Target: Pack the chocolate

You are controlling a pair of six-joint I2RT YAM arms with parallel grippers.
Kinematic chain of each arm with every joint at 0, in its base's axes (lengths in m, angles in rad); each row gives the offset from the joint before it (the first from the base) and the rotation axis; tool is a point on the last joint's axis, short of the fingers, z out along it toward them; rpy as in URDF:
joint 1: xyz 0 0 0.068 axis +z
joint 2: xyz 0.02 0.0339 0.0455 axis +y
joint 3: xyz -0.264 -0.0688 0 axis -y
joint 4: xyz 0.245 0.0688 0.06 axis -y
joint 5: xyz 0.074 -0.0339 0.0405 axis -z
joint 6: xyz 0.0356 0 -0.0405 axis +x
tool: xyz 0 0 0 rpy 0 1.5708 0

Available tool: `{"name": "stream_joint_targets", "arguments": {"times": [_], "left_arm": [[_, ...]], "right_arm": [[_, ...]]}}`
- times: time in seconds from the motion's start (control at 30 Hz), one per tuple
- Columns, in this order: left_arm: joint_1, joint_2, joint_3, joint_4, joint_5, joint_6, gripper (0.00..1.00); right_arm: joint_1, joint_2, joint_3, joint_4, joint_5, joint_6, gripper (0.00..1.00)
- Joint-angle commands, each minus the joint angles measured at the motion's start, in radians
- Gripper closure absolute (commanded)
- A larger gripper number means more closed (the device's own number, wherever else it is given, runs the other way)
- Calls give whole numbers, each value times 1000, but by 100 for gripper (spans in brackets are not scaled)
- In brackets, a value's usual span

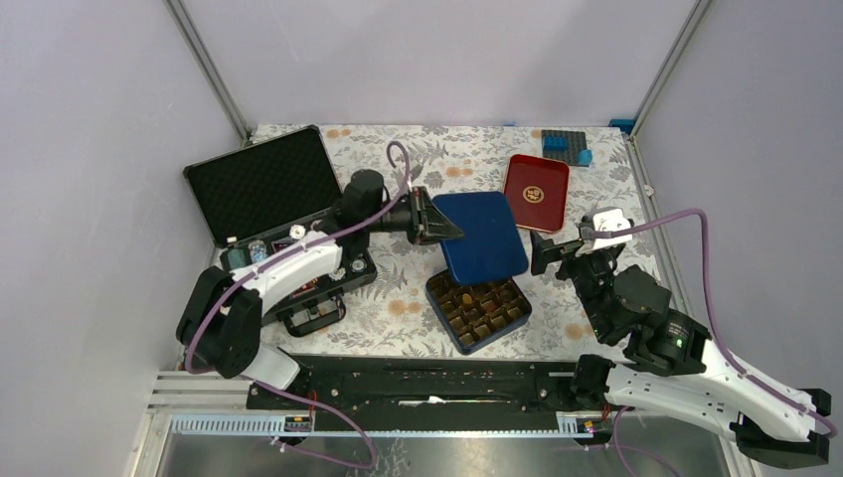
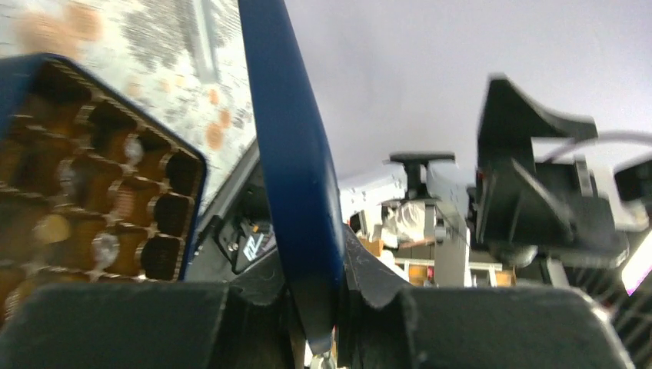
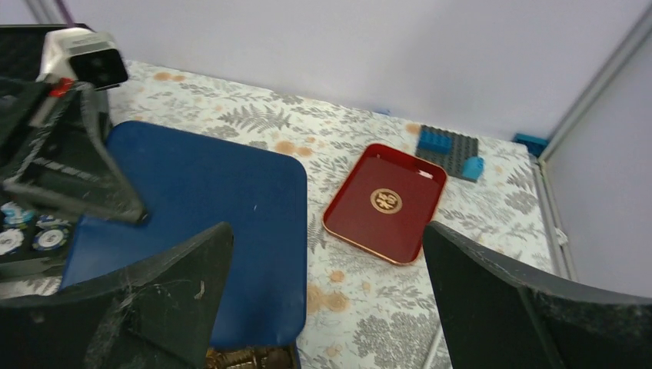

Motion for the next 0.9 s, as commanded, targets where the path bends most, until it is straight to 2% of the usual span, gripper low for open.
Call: {"name": "stream_joint_targets", "arguments": {"times": [0.0,0.07,0.13,0.17,0.23,0.3,0.33,0.4,0.5,0.57,0.6,0.67,0.87], "left_arm": [[-89,-69,-66,382,-11,-91,100],[-102,-55,-84,389,29,-84,100],[-103,-35,-81,391,127,-70,100],[-101,-27,-69,347,157,-51,100],[-101,-21,-38,222,152,11,100],[-108,-39,-64,193,90,16,100],[-115,-59,-103,222,36,-7,100],[-132,-114,-198,314,-82,-66,100],[-172,-179,-315,415,-243,-143,100],[-200,-200,-369,480,-315,-161,100],[-212,-201,-385,491,-337,-161,100],[-232,-199,-407,521,-372,-170,100],[-308,-170,-524,724,-547,-176,100]], "right_arm": [[1,2,57,-75,101,89,0],[1,23,61,-98,92,99,0],[0,62,75,-137,140,125,0],[0,81,82,-155,155,133,0],[-3,111,99,-185,193,166,0],[-52,144,131,-239,184,215,0],[-106,164,157,-279,135,247,0],[-288,212,199,-342,-81,300,0],[-631,310,229,-382,-574,346,0],[-780,391,233,-379,-858,371,0],[-822,432,237,-374,-944,384,0],[-859,499,232,-345,-1018,414,0],[-873,533,174,-196,-1075,490,0]]}}
